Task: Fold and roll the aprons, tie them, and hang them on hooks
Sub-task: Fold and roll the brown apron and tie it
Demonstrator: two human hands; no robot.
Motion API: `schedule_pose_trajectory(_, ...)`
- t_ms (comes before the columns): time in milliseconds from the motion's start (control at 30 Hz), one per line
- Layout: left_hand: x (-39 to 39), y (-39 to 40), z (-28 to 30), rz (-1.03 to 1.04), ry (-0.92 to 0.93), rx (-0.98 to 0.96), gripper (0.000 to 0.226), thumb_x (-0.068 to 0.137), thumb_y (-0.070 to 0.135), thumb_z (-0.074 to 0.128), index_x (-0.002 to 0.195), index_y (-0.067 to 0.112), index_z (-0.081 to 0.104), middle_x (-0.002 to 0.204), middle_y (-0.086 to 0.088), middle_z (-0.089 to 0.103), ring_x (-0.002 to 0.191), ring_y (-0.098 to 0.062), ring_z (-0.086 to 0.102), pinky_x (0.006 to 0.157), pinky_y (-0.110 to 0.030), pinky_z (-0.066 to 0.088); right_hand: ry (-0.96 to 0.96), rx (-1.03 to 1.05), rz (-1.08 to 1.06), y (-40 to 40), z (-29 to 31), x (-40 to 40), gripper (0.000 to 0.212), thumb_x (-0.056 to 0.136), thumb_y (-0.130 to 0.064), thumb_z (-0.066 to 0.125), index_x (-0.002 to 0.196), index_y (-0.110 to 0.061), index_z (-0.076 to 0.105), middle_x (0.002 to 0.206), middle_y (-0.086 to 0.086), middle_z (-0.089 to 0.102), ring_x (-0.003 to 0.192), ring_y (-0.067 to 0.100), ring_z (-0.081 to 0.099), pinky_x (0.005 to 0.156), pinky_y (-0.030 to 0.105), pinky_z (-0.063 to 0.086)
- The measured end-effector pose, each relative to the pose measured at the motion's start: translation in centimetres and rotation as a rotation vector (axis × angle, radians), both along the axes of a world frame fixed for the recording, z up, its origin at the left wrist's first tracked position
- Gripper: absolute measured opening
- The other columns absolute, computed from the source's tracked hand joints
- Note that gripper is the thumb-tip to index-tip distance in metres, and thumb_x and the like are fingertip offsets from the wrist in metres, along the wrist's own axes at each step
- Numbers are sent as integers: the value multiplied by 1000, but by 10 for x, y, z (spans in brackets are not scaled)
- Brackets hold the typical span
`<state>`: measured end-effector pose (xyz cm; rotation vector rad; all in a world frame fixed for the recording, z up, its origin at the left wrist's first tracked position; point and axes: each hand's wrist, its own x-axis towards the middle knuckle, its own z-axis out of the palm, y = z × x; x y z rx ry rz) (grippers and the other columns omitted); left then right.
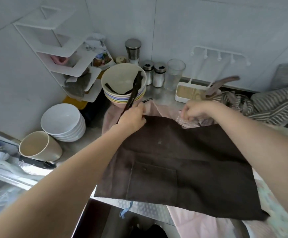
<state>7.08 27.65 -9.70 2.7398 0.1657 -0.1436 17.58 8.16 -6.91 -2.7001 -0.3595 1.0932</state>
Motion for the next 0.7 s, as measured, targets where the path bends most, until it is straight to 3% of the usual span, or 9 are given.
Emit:
schedule_pose_trajectory(100,14,-25,-10,-213,157,18,45,91,16,53,133,7,40,133,-14,47,115,-31,52,93,-37,45,-1,-75,52,-33,7,-3,20,82,1,57,97,-11,64,88,9,62,74,18,54,63,24,42)
schedule_pose_trajectory(167,23,-42,-15,-269,165,30,46,92,18,52,135,8,39,136,-13,44,121,-31,46,101,-39,39,23,-196,112,-54,8,-3,31,83,-1,60,109,-17,57,108,8,58,97,22,53,80,27,43)
schedule_pose_trajectory(233,32,-57,-18,-327,178,99,51,93,24,51,140,12,35,143,-11,37,133,-32,32,110,-43,29,18,-339,181,-72,3,-6,55,84,-6,63,135,-17,42,136,7,45,122,25,44,98,30,39)
schedule_pose_trajectory(333,42,-79,-18,-389,223,170,55,95,31,47,144,13,28,146,-10,34,136,-30,26,110,-45,26,3,-342,174,-90,-9,-16,74,85,-5,61,147,-17,22,145,9,36,127,28,42,99,31,40)
schedule_pose_trajectory(467,51,-102,-22,-432,293,175,52,97,30,44,141,8,29,138,-14,44,127,-31,40,104,-40,31,-220,-189,135,-101,-16,-16,38,87,-1,53,123,-12,53,122,8,55,109,26,53,73,24,37)
schedule_pose_trajectory(533,53,-107,-23,-432,344,190,47,96,25,46,137,6,32,133,-15,48,121,-31,46,99,-37,36,-187,-166,143,-107,-11,-10,25,85,-6,62,110,-9,62,106,4,58,102,24,55,69,23,36)
schedule_pose_trajectory(600,57,-112,-23,-424,359,189,46,94,19,49,136,8,35,134,-13,47,120,-29,48,98,-37,40,-166,-178,150,-122,-5,-3,8,84,-12,67,82,-7,62,83,0,54,89,22,52,58,26,34)
schedule_pose_trajectory(633,58,-113,-22,-420,351,185,47,93,16,50,137,10,36,135,-12,46,120,-29,48,99,-37,41,-179,-184,119,-130,-4,3,23,84,-15,68,67,-9,53,73,-1,50,84,22,50,55,26,32)
schedule_pose_trajectory(700,61,-114,-21,-408,319,201,52,91,11,51,140,17,36,137,-9,45,120,-28,49,100,-39,42,-239,-190,91,-143,-3,8,38,85,-21,66,58,-14,41,72,4,52,85,25,54,58,28,34)
